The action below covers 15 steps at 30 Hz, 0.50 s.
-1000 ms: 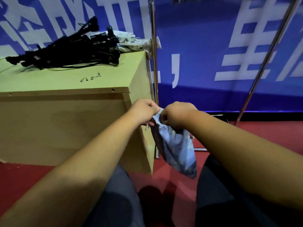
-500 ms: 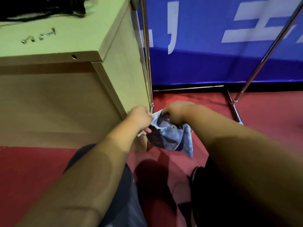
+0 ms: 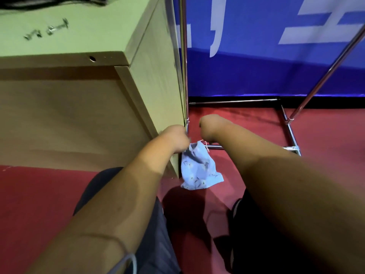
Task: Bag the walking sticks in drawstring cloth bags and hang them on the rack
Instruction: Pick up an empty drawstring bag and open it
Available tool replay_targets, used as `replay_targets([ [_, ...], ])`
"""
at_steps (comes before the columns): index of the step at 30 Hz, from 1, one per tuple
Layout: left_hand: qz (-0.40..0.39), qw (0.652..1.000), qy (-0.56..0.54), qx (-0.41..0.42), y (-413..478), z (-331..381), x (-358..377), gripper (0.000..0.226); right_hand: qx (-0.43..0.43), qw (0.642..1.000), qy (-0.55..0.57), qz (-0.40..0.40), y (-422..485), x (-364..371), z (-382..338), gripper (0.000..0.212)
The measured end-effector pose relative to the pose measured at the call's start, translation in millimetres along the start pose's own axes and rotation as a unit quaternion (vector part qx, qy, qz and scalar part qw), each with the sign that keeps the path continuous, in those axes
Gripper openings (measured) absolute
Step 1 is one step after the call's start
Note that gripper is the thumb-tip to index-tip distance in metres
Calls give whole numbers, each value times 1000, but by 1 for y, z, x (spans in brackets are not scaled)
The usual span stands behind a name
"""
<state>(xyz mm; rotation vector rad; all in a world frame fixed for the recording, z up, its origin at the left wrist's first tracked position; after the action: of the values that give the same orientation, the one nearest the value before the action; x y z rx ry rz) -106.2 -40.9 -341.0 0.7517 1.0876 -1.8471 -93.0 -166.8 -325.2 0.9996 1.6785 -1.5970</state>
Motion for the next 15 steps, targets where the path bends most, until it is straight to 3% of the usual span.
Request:
replay_targets([
  [2, 7, 999, -45, 16, -13, 2, -7, 26, 22, 996, 81, 20, -4, -11, 2, 13],
  [6, 32, 994, -99, 36, -44, 8, -43, 22, 30, 954, 296, 41, -35, -48, -4, 16],
  [15, 77, 971, -191, 119, -145, 66, -183, 25, -88, 885, 444, 104, -136, -179, -56, 25],
])
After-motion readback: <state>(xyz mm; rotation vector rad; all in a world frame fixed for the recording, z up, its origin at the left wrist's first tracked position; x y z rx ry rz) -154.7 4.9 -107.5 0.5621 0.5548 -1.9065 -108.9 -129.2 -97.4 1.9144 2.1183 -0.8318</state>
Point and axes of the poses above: each hand's wrist, its own y-axis towards the middle knuckle, its own x-axis out of the palm, z = x × y, the point moved 9 cm from there along y, towards the middle knuckle, and after that the axes turned 12 degrees about x, right-handed, at the moved point
